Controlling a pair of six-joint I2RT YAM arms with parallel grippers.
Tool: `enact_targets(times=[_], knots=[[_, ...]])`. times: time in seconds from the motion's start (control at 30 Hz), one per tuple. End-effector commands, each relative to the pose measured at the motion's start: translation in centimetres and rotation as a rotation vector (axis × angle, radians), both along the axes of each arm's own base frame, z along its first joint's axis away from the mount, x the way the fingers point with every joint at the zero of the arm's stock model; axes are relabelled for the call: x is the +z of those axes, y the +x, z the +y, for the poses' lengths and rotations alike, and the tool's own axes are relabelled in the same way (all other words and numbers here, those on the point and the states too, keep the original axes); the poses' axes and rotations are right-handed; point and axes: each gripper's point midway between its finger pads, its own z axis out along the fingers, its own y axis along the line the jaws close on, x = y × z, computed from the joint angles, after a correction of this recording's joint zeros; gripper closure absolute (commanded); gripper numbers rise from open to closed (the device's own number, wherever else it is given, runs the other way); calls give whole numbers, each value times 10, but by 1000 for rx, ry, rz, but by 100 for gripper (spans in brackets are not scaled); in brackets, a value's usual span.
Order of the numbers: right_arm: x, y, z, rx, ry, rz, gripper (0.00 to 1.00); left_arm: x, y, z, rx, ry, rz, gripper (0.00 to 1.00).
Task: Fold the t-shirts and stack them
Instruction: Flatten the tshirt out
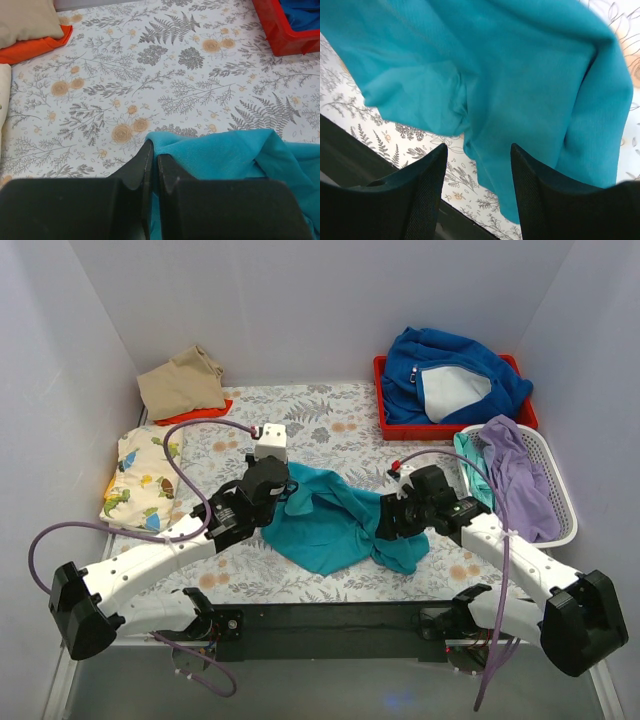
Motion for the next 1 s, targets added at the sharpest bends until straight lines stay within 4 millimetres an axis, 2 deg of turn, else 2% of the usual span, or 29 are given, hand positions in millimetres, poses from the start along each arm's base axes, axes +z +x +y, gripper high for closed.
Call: enact_targets(times=[0.0, 0.03, 0.13, 0.27, 0.47, 0.5, 0.6, 0.63, 0.7, 0.8, 0.87, 0.93, 0.97], knots=[[-17, -17, -12, -73, -189, 9, 41, 24, 20, 3, 6, -17, -34, 100], [-17, -26, -7, -52, -193, 22, 41, 26, 21, 2, 2, -13, -36, 100], [-23, -33, -14, -84, -286, 20, 41, 22, 26, 1, -5, -4, -29, 100], [-31, -51, -14, -63, -389, 37, 41, 19, 28, 0, -11, 3, -21, 100], [-49, -57, -22, -89, -497, 31, 44, 18, 28, 1, -18, -4, -18, 100], [-49, -55, -24, -101, -508, 21, 47, 18, 28, 2, -16, -3, -18, 100], [-44, -45, -29, -156, -527, -35, 76, 18, 27, 4, -12, -4, -19, 100], [-40, -40, -30, -176, -522, -60, 86, 18, 27, 5, -11, -2, -20, 100], [-34, -35, -30, -199, -511, -91, 98, 18, 27, 7, -6, 0, -21, 100], [-11, -24, -27, -227, -458, -161, 99, 22, 26, 10, -4, 5, -26, 100], [25, -16, -16, -238, -352, -232, 99, 29, 22, 16, 4, 15, -21, 100], [69, -10, -10, -265, -236, -311, 99, 52, 15, 25, 14, 0, -37, 100], [83, -9, -11, -259, -213, -340, 99, 60, 11, 30, 18, -9, -45, 100]])
